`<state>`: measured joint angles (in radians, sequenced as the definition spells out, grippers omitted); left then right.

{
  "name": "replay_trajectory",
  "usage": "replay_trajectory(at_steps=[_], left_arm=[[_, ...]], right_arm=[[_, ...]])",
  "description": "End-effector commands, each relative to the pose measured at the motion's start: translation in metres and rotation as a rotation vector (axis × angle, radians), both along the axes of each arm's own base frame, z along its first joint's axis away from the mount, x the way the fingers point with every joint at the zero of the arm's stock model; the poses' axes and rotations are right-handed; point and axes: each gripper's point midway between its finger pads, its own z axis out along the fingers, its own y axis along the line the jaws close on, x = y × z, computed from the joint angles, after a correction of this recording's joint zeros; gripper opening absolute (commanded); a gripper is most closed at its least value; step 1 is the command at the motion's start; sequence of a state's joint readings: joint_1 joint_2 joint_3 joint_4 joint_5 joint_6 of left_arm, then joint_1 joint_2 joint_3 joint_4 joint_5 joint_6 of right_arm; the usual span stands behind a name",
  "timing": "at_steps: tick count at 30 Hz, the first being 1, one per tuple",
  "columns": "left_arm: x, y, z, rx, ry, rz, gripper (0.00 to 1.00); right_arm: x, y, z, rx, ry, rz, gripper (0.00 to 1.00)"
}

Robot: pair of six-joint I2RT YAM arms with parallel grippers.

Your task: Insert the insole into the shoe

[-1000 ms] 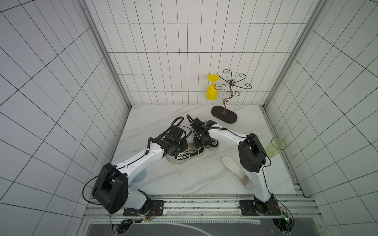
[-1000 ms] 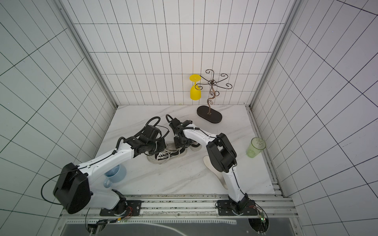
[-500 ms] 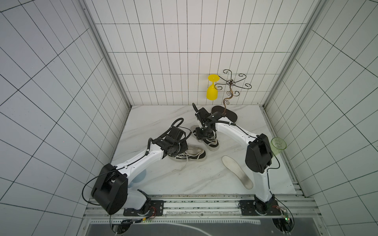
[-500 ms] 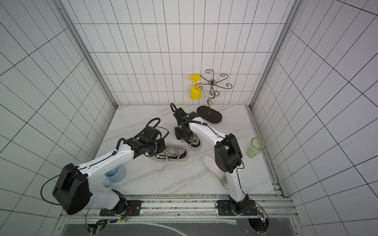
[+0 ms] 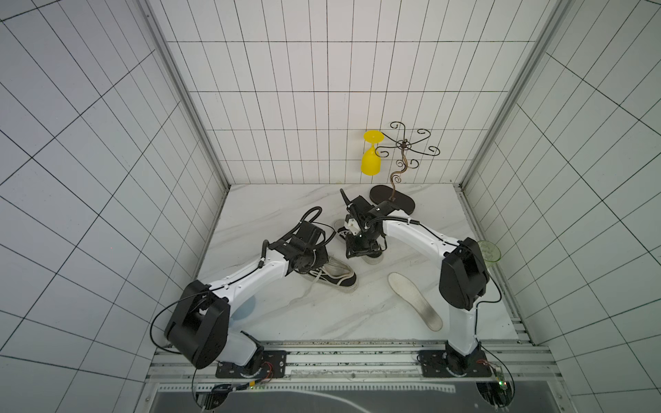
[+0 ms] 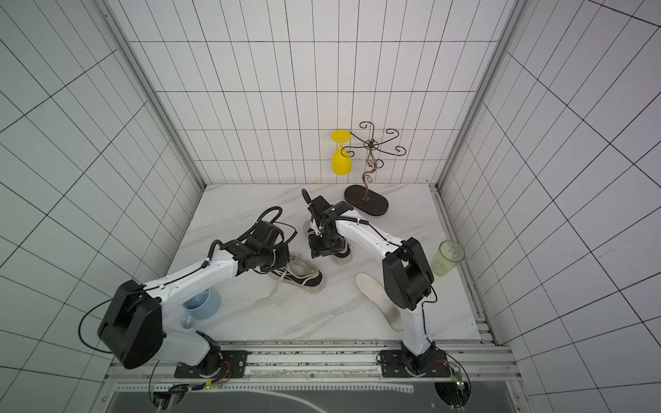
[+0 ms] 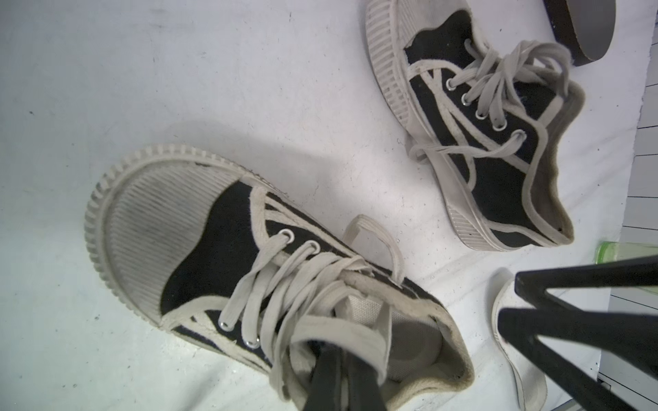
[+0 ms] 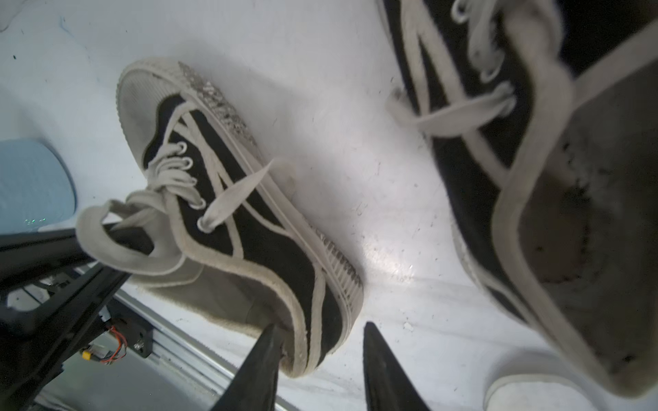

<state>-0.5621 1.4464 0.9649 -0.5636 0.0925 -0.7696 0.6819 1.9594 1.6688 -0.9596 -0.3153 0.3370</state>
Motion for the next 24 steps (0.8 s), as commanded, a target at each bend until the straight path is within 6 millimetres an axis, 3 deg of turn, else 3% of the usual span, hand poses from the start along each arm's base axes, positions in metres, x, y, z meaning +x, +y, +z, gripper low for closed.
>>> replay_trajectory(at_steps=[1,5,9,13,18,24], left_arm=[[0.019,-0.002,0.020,0.014,-0.090,-0.021,0.00],[0.016,-0.004,0.017,0.008,-0.075,-0.019,0.00],[0.014,-0.005,0.012,0.012,-0.066,-0.013,0.00],[0.015,-0.007,0.015,0.013,-0.079,-0.015,0.00],[0.016,-0.010,0.014,0.014,-0.077,-0.034,0.00],[0.016,-0.009,0.016,0.016,-0.083,-0.031,0.00]], right_arm=[[-0.034,-0.004,-0.035,-0.009,0.120,0.061,0.32],[-0.049,-0.009,-0.040,-0.026,0.121,0.085,0.32],[-0.046,-0.012,-0.030,-0.030,0.083,0.082,0.38],[-0.039,-0.017,-0.036,-0.140,0.040,0.103,0.46],[-0.029,-0.002,-0.018,-0.092,-0.003,0.116,0.54],[-0.024,0.013,0.002,0.003,-0.004,0.104,0.56]])
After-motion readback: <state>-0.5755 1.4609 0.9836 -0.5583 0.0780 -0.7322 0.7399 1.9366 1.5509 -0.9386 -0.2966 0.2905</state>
